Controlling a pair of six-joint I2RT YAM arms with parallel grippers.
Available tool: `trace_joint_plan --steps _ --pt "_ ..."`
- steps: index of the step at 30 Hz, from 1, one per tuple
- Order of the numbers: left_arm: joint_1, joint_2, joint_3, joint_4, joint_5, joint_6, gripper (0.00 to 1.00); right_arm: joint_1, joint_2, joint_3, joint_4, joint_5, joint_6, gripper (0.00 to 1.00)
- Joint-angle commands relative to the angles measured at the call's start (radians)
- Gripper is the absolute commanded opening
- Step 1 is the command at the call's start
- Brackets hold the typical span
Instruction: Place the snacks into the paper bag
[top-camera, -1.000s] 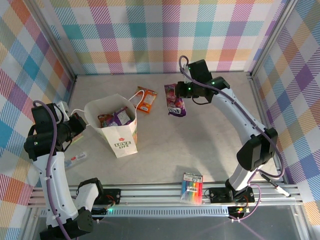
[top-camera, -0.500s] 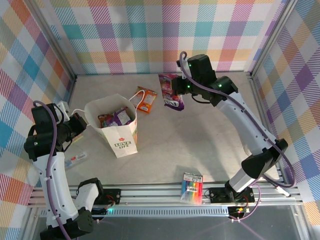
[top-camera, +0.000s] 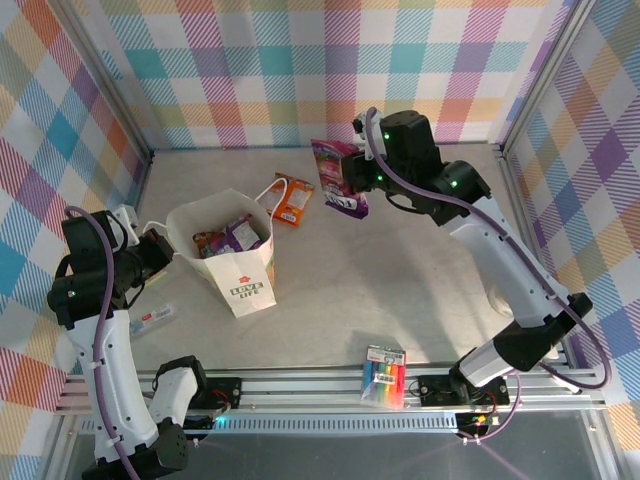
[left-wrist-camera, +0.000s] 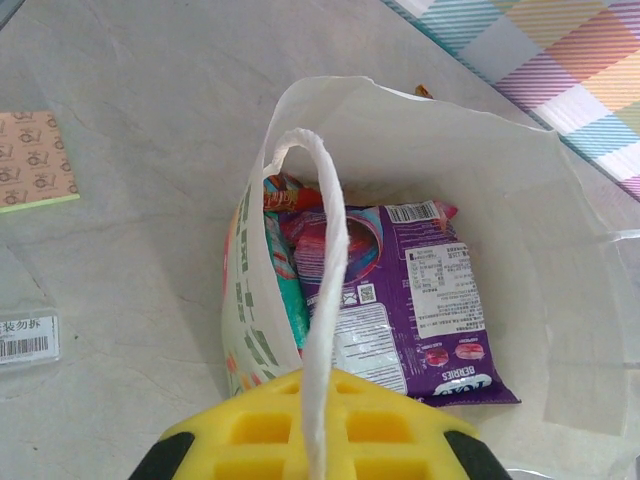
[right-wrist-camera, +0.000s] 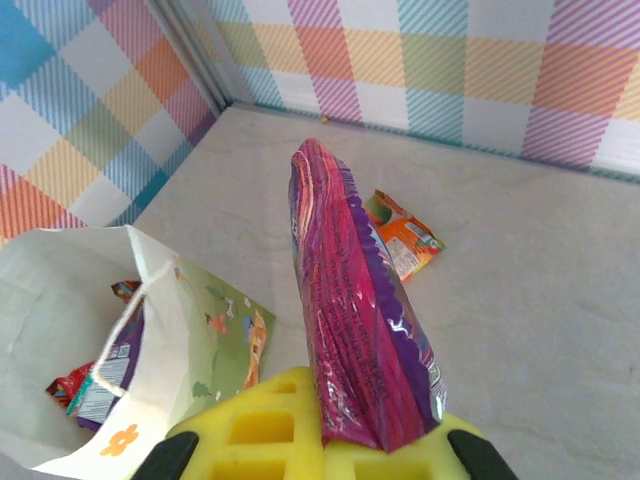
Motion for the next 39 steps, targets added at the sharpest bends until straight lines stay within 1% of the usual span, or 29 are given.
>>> trace_joint_plan --steps 1,10,16,23,29,39 --pt "0.011 -0.019 0.001 -0.001 0.025 -0.004 0.06 0.025 -0.061 0.043 0.087 0.011 -0.022 0.0" --pt "0.011 -0.024 -0.008 -0.001 0.025 -0.004 0.06 0.092 -0.1 0.063 0.132 -0.005 -0.038 0.0" --pt "0.012 -0.027 -0.014 0.002 0.03 -0.003 0.06 0.133 -0.11 0.065 0.17 -0.054 -0.048 0.0" --pt "0.012 -0.037 -0.022 -0.004 0.027 0.009 0.06 0.169 -0.09 0.088 0.198 -0.097 -0.036 0.0" --pt "0.012 -0.039 -0.023 -0.009 0.018 0.019 0.06 0.189 -0.069 0.102 0.227 -0.177 -0.006 0.0" --pt "0.011 -0.043 -0.031 -0.007 0.017 0.025 0.05 0.207 -0.015 0.126 0.283 -0.264 0.059 0.0"
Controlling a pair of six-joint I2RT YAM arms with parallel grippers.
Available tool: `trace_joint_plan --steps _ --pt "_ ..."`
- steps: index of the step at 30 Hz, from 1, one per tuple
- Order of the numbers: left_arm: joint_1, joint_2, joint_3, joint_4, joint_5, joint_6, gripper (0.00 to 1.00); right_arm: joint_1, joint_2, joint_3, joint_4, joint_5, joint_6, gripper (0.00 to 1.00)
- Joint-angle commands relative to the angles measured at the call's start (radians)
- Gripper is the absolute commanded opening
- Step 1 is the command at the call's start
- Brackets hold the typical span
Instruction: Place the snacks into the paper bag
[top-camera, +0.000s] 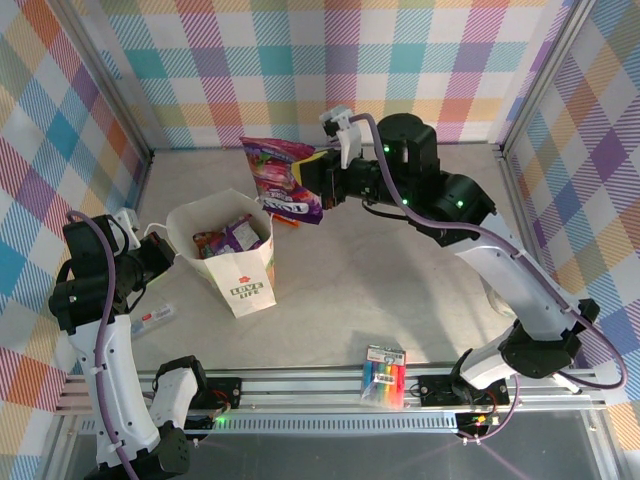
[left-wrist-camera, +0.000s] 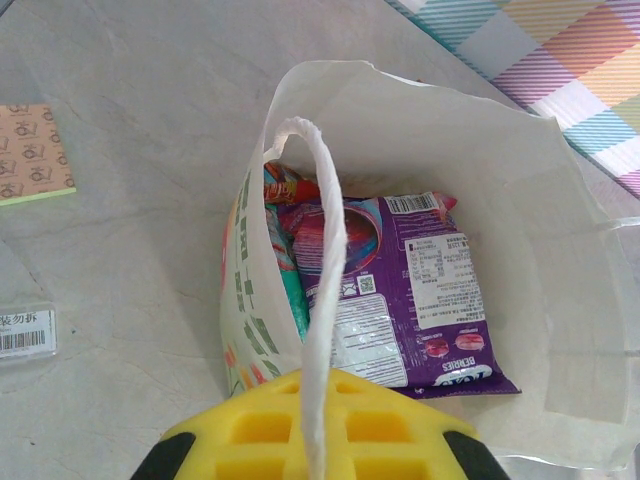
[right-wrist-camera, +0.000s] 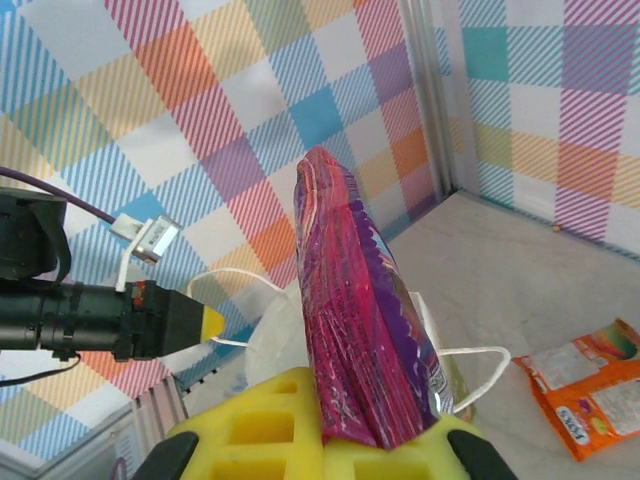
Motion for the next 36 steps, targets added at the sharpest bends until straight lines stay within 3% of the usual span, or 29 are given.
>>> trace_joint_plan --steps 1,13,36 --pt "0.011 -0.018 -0.008 -0.006 0.009 0.022 0.05 0.013 0.008 0.039 0.113 -0.061 0.04 0.0" --pt "0.011 -0.017 -0.017 -0.001 0.002 0.032 0.05 0.034 0.11 0.059 0.152 -0.156 0.065 0.0" --pt "0.011 -0.03 -0.045 -0.003 -0.012 0.052 0.03 0.042 0.358 0.275 0.107 -0.277 0.075 0.0"
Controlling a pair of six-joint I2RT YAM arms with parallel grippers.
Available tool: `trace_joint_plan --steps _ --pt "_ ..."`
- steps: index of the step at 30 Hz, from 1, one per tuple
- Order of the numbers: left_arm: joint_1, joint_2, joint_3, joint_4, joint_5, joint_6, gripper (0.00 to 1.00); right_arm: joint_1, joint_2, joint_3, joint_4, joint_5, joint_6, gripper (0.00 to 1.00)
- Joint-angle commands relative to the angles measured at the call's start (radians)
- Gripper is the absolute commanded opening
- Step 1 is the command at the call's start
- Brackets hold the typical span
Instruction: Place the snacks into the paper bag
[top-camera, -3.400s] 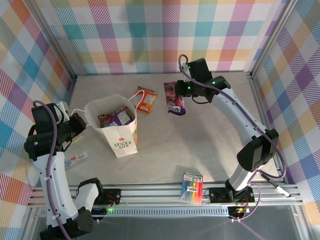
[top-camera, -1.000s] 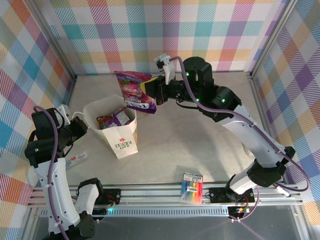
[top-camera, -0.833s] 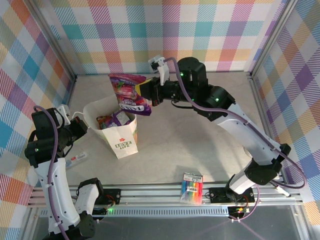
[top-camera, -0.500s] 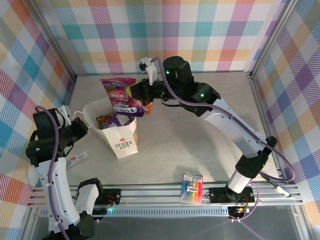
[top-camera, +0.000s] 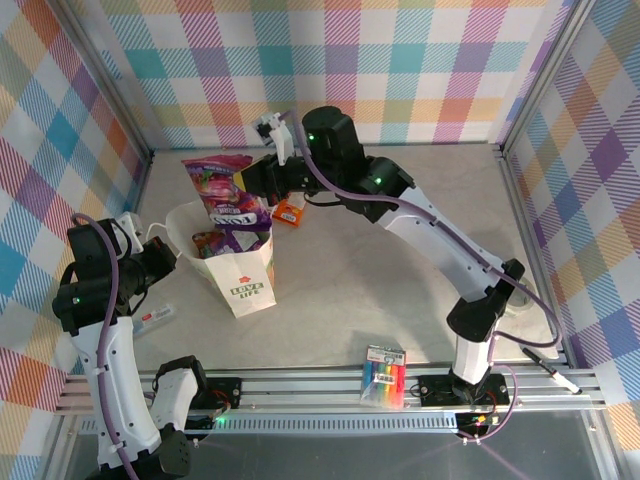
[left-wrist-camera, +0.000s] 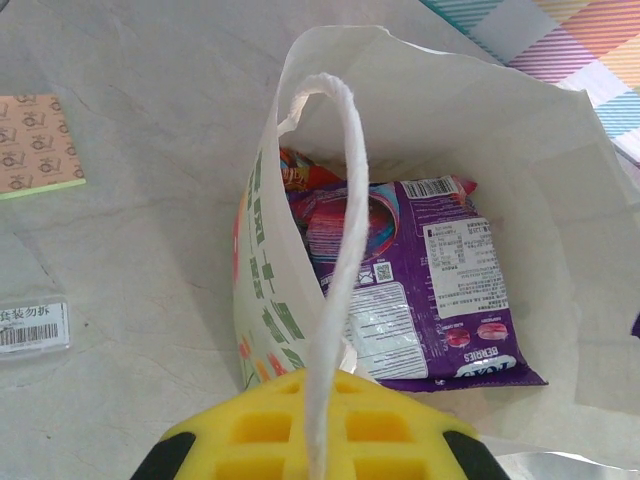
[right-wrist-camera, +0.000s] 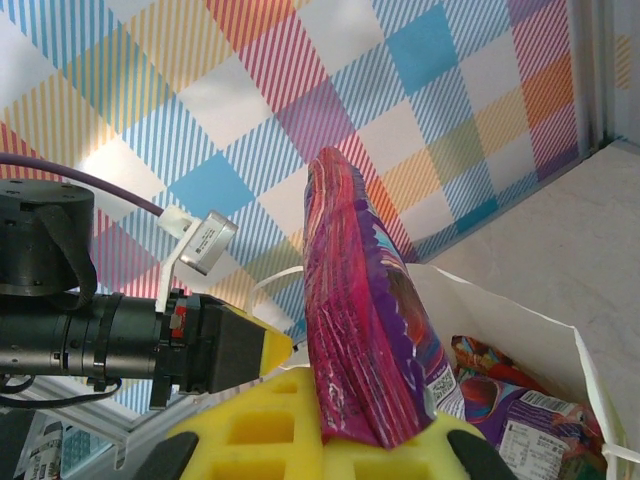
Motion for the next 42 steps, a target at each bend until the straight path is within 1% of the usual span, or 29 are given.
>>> trace_joint_plan --steps 1,9,21,42 --pt "0.011 -0.016 -0.004 -0.008 -0.003 0.022 0.03 0.01 0.025 0.059 0.043 -0.058 0.014 0.0" --pt "0.011 -0.022 -0.003 -0.013 -0.006 0.023 0.03 0.012 0.093 0.114 0.005 -0.101 0.022 0.0" --pt "0.011 -0.017 -0.004 -0.01 -0.003 0.02 0.03 0.011 0.125 0.11 -0.067 -0.141 0.005 0.0" --pt "0.012 -0.006 -0.002 -0.005 -0.002 0.017 0.03 0.012 0.212 0.136 -0.07 -0.225 0.059 0.0"
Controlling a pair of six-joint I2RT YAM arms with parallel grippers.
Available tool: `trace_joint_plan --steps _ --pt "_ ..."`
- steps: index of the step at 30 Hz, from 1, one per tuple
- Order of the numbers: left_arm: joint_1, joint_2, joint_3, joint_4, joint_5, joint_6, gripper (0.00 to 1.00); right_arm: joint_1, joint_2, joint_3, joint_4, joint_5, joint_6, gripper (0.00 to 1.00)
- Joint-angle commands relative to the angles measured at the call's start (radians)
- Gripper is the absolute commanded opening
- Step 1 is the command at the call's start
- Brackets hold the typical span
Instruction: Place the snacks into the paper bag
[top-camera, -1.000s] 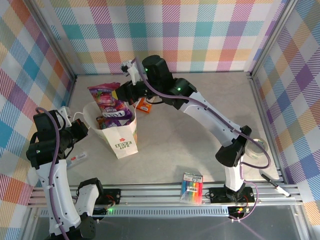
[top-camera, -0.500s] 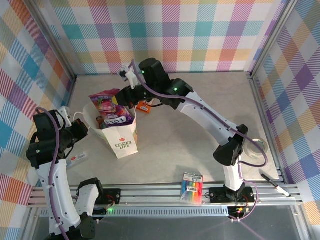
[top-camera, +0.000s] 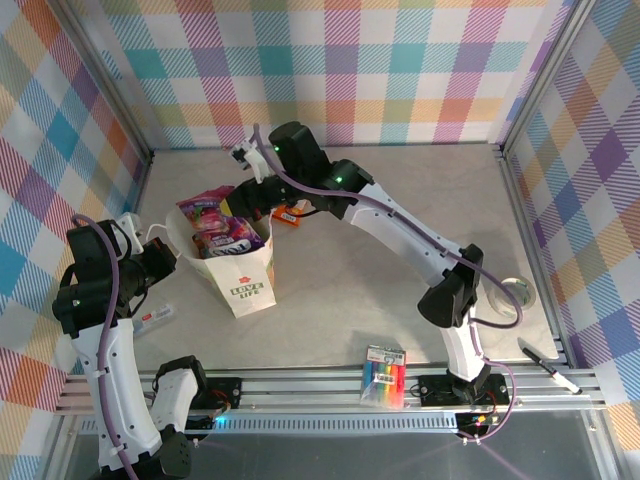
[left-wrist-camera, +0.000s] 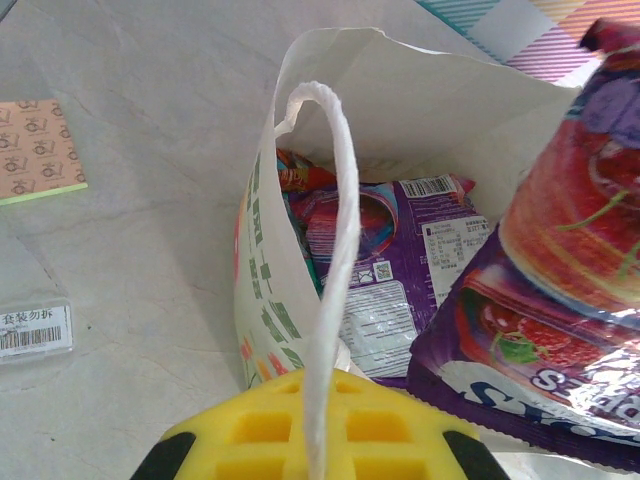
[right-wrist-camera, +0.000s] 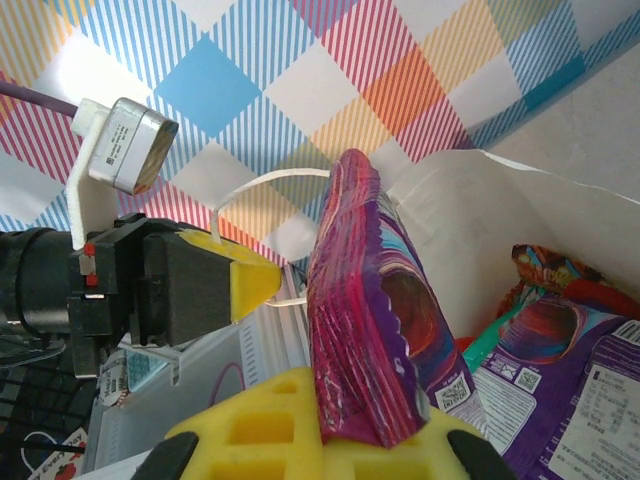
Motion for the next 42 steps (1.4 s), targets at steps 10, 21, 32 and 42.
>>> trace_joint_plan --steps 10,21,32,42 --pt "0.011 0.01 0.005 -0.001 0.003 0.006 0.04 0.006 0.041 0.059 -0.039 -0.006 0.001 0.0" --pt "0.011 0.012 0.016 -0.008 0.0 0.004 0.04 0.005 0.09 0.146 -0.215 0.128 -0.057 0.54" --pt "0.012 0.012 0.017 -0.012 -0.003 -0.002 0.04 0.005 -0.009 0.118 -0.266 0.292 -0.15 0.67" --pt "0.012 0.013 0.021 -0.018 -0.004 -0.002 0.05 0.004 -0.173 -0.005 -0.205 0.433 -0.189 0.67"
